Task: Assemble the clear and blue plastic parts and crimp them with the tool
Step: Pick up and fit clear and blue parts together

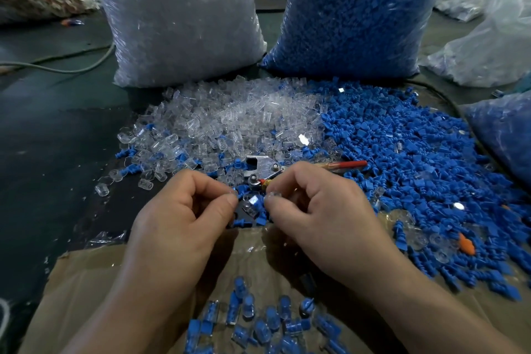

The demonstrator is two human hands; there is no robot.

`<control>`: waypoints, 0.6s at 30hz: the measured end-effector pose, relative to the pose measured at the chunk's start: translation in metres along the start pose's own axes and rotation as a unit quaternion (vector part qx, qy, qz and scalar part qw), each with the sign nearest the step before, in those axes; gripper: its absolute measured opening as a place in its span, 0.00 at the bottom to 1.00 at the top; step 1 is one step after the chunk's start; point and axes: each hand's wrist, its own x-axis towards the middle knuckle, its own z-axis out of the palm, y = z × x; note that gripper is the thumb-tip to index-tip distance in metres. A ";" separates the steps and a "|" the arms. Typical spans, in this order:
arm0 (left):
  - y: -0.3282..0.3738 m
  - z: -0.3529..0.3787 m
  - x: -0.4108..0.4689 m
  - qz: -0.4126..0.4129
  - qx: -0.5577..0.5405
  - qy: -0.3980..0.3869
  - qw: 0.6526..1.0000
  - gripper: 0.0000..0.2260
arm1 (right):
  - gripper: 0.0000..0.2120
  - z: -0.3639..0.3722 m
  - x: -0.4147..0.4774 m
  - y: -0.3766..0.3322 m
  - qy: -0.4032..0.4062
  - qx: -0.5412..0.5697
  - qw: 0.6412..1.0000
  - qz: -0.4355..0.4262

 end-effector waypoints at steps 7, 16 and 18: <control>0.000 -0.006 0.004 -0.023 -0.163 -0.094 0.982 0.21 | 0.05 -0.004 0.004 -0.001 -0.090 0.305 0.943 0.095; 0.012 -0.005 -0.002 -0.019 -0.089 -0.047 0.995 0.20 | 0.04 -0.006 0.003 -0.005 -0.142 0.446 0.875 0.121; 0.015 -0.006 -0.003 -0.018 -0.067 -0.043 0.997 0.20 | 0.03 -0.006 0.003 -0.005 -0.146 0.449 0.873 0.122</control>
